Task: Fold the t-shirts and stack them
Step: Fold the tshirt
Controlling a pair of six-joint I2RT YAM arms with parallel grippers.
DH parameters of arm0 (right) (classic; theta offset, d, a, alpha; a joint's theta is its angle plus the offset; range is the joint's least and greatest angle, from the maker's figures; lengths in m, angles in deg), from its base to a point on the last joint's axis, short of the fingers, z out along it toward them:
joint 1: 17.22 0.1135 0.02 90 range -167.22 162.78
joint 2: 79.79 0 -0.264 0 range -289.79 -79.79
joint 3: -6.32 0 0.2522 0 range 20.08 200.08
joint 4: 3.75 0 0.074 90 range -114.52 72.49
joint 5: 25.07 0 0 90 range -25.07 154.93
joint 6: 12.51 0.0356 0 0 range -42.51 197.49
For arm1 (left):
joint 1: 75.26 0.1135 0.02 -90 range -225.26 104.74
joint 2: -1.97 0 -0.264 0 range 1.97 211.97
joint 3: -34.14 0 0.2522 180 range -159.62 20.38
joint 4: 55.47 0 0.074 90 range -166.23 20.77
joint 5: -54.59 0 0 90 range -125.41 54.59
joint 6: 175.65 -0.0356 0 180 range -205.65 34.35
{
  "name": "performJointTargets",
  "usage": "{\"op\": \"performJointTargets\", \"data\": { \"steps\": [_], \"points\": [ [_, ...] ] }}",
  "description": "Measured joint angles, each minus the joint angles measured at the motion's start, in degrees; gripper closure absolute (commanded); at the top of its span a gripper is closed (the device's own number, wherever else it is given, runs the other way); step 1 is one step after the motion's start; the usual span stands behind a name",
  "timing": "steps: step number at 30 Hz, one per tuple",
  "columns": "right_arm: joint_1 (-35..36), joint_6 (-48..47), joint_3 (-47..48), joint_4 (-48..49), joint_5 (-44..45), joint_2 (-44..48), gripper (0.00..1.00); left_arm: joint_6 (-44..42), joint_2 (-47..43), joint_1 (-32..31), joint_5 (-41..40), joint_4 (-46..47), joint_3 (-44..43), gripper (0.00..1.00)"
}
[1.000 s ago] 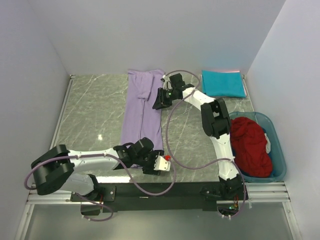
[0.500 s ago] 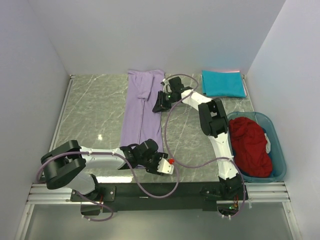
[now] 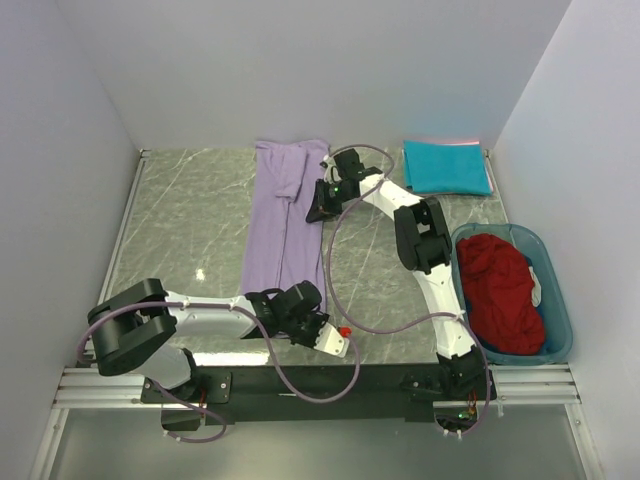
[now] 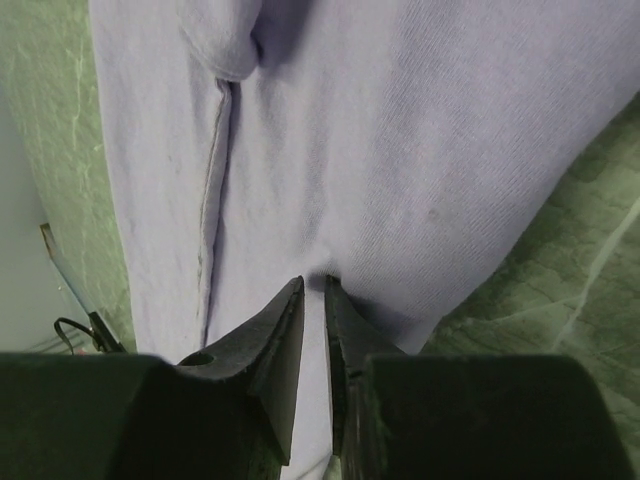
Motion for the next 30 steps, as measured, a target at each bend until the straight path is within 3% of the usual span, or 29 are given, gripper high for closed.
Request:
{"op": "performJointTargets", "data": {
  "steps": [2,6,13,16,17,19,20,23,30],
  "points": [
    [0.00,-0.22,0.76,-1.01,0.63,-0.24,0.79,-0.04,-0.07,-0.68,0.55,-2.01,-0.81,0.99],
    [0.09,-0.83,2.16,-2.86,1.11,-0.72,0.79,0.17,-0.24,-2.05,1.14,-5.11,-2.47,0.72],
    [0.17,-4.61,4.68,-6.40,2.82,-0.90,0.70,3.76,-1.73,-3.10,3.78,-11.13,-6.54,0.53],
    [0.20,-7.45,6.21,-8.61,3.93,-1.01,0.59,5.29,-7.28,-3.10,4.63,-14.16,-7.04,0.48],
    [0.20,-8.61,6.45,-9.20,3.91,-0.98,0.49,6.01,-9.99,-3.02,4.90,-15.45,-7.04,0.47],
    [0.17,-10.43,6.43,-9.55,2.80,-0.57,0.40,7.32,-15.80,-2.45,5.60,-17.68,-7.04,0.44],
    [0.20,-11.52,5.88,-9.57,2.43,0.11,0.30,8.04,-18.99,-1.77,5.79,-18.84,-7.02,0.43],
    [0.11,-15.19,0.66,-10.10,1.95,4.83,0.16,9.99,-28.61,2.93,5.92,-22.43,-6.78,0.41],
    [0.11,-27.85,-14.03,-13.97,2.82,27.34,0.17,7.06,-42.45,25.46,7.19,-35.10,-4.37,0.46]
  ]
}}
